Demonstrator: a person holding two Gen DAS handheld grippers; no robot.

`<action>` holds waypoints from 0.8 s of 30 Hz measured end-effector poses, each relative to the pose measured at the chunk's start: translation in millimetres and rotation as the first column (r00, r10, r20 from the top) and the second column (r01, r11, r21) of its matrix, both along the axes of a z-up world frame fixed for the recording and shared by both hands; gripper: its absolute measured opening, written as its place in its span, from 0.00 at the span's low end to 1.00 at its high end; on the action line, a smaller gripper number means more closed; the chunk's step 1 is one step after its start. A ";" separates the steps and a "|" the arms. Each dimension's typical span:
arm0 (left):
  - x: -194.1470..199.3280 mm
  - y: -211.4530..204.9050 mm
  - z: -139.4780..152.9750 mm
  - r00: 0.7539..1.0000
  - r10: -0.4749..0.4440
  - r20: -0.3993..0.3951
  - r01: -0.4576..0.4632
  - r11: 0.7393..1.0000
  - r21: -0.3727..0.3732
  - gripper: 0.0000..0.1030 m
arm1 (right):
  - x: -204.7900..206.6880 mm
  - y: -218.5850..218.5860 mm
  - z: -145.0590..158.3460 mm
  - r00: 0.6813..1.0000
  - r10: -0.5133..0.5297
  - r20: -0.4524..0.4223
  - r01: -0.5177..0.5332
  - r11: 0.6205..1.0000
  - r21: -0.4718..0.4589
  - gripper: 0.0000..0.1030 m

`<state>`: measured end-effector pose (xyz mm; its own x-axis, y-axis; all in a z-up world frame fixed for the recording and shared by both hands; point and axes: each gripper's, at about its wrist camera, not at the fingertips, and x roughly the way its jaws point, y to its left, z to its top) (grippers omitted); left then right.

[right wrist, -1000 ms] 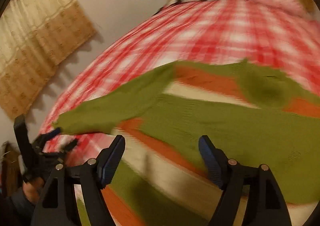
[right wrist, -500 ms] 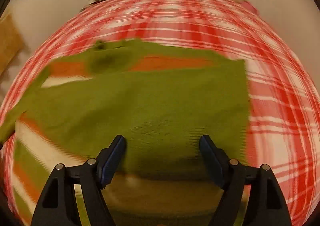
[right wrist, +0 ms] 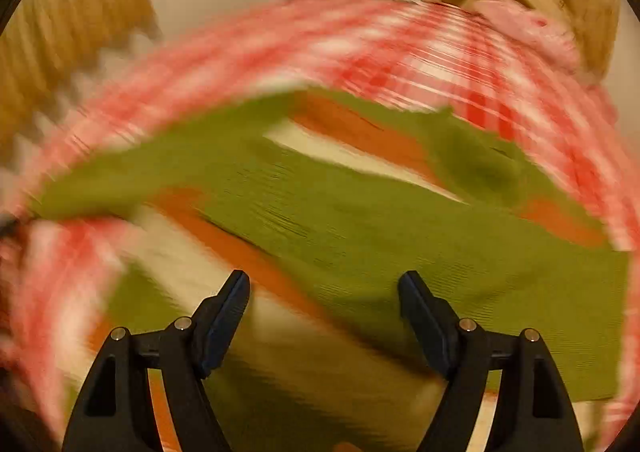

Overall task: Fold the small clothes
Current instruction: 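Move the left tool to the other sleeve cuff and grasp it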

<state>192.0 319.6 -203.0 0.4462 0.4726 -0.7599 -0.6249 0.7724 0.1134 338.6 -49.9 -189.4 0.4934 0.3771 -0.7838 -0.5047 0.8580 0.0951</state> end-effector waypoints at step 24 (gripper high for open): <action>8.5 24.5 -7.3 0.979 0.081 0.184 -0.021 0.951 -0.309 0.84 | -18.6 31.8 -26.1 0.994 0.062 0.085 -0.055 0.995 -0.082 0.79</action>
